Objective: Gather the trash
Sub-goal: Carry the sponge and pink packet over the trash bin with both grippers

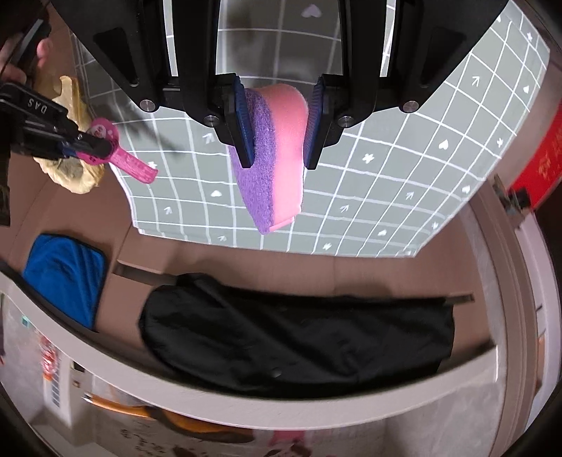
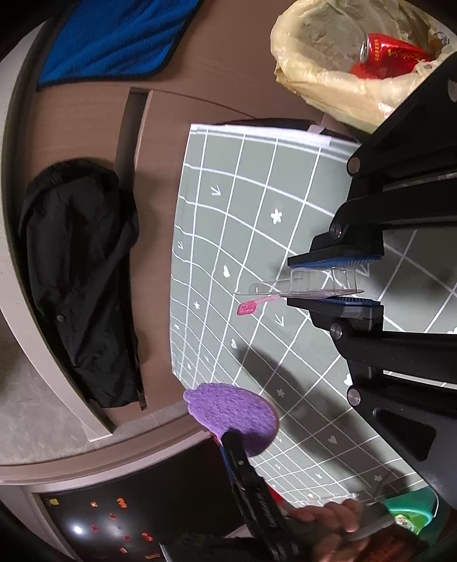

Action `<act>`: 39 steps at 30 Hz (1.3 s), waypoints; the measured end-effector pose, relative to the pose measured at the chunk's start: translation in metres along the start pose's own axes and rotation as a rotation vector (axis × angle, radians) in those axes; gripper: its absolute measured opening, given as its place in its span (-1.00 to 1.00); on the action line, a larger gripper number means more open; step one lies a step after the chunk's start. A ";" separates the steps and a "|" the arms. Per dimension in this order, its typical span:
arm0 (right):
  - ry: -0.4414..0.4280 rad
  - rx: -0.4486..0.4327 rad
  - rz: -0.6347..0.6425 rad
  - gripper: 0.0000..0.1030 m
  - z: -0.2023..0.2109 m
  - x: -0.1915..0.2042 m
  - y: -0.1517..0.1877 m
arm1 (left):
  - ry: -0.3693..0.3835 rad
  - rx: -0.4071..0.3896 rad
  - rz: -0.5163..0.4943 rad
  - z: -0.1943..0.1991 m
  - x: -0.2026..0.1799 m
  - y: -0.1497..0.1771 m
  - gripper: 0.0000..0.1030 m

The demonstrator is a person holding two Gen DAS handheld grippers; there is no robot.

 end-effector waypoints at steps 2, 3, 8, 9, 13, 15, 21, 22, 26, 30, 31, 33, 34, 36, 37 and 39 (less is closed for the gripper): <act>0.002 -0.013 -0.007 -0.75 0.007 -0.003 0.000 | -0.002 -0.018 -0.014 0.006 -0.011 -0.003 -0.43; 0.004 -0.022 -0.009 -0.75 0.012 -0.005 0.000 | -0.003 -0.030 -0.022 0.010 -0.017 -0.005 -0.43; 0.022 -0.076 -0.020 -0.75 0.038 -0.016 -0.003 | 0.032 -0.080 -0.046 0.025 -0.050 -0.020 -0.43; 0.030 -0.087 -0.022 -0.75 0.044 -0.019 -0.003 | 0.041 -0.089 -0.053 0.029 -0.058 -0.023 -0.43; 0.084 -0.144 -0.027 -0.75 0.076 -0.038 -0.004 | 0.116 -0.133 -0.095 0.043 -0.103 -0.039 -0.43; 0.116 -0.176 -0.035 -0.75 0.096 -0.049 -0.002 | 0.148 -0.149 -0.116 0.047 -0.126 -0.046 -0.43; 0.235 -0.280 -0.089 -0.75 0.168 -0.099 0.007 | 0.258 -0.175 -0.184 0.052 -0.209 -0.054 -0.43; 0.255 -0.293 -0.099 -0.75 0.179 -0.107 0.009 | 0.270 -0.174 -0.192 0.052 -0.220 -0.054 -0.43; 0.317 -0.343 -0.140 -0.75 0.216 -0.138 0.022 | 0.331 -0.164 -0.210 0.044 -0.265 -0.051 -0.43; 0.359 -0.371 -0.171 -0.75 0.238 -0.163 0.039 | 0.363 -0.163 -0.221 0.034 -0.298 -0.043 -0.43; 0.369 -0.374 -0.178 -0.75 0.241 -0.169 0.044 | 0.367 -0.156 -0.226 0.030 -0.306 -0.040 -0.43; 0.371 -0.371 -0.191 -0.75 0.242 -0.178 0.052 | 0.368 -0.141 -0.231 0.022 -0.316 -0.035 -0.43; 0.367 -0.364 -0.202 -0.75 0.240 -0.184 0.057 | 0.372 -0.126 -0.235 0.015 -0.323 -0.031 -0.43; 0.363 -0.350 -0.217 -0.75 0.235 -0.194 0.066 | 0.374 -0.106 -0.242 0.006 -0.331 -0.024 -0.43; 0.360 -0.341 -0.224 -0.75 0.231 -0.199 0.069 | 0.373 -0.095 -0.248 0.001 -0.336 -0.020 -0.43; 0.345 -0.325 -0.246 -0.75 0.223 -0.206 0.076 | 0.365 -0.084 -0.256 -0.006 -0.340 -0.013 -0.43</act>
Point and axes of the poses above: each gripper's, at about its wrist camera, not at the fingertips, and z roughly against the way its jaws point, x to its left, y to its underside, the point moved 3 cm from there along -z, roughly the way its jaws point, and after that the axes turned 11 degrees about x, right-handed, at the moved point
